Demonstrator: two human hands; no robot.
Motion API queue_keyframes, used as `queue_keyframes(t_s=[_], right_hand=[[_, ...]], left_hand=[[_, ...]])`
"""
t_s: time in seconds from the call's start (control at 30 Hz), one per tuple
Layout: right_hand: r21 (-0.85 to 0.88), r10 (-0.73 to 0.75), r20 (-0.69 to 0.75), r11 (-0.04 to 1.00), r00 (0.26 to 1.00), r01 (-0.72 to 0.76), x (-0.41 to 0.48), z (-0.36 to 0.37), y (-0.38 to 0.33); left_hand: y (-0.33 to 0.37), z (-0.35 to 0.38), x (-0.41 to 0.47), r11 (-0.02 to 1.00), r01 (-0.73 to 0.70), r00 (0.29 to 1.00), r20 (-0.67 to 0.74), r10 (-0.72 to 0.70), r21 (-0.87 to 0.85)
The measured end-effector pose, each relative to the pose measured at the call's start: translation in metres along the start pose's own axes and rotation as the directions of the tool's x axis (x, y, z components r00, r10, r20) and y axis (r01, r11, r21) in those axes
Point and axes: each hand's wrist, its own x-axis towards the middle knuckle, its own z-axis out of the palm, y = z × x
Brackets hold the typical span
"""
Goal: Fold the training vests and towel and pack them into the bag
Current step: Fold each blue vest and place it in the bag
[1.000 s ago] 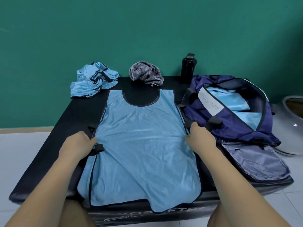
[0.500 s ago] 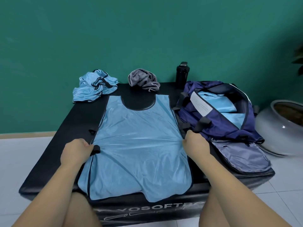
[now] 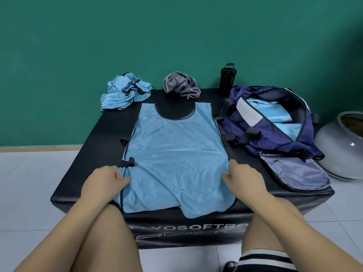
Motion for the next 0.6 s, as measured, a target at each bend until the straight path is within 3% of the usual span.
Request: queue_keyframes(t_s=[0.23, 0.47, 0.6], right_hand=[[0.187, 0.14, 0.153, 0.968, 0.978, -0.168, -0.014, 0.001, 0.013], [0.405, 0.141, 0.178, 0.892, 0.974, -0.203, -0.017, -0.002, 0.012], [0.336, 0.11, 0.151, 0.929, 0.982, -0.156, -0.023, 0.002, 0.011]], left_hand=[[-0.002, -0.003, -0.008, 0.996, 0.028, 0.994, 0.104, -0.037, 0.085], [-0.022, -0.009, -0.007, 0.995, 0.076, 0.993, 0.086, -0.081, 0.058], [-0.035, -0.012, -0.003, 0.994, 0.095, 0.992, 0.079, -0.099, 0.058]])
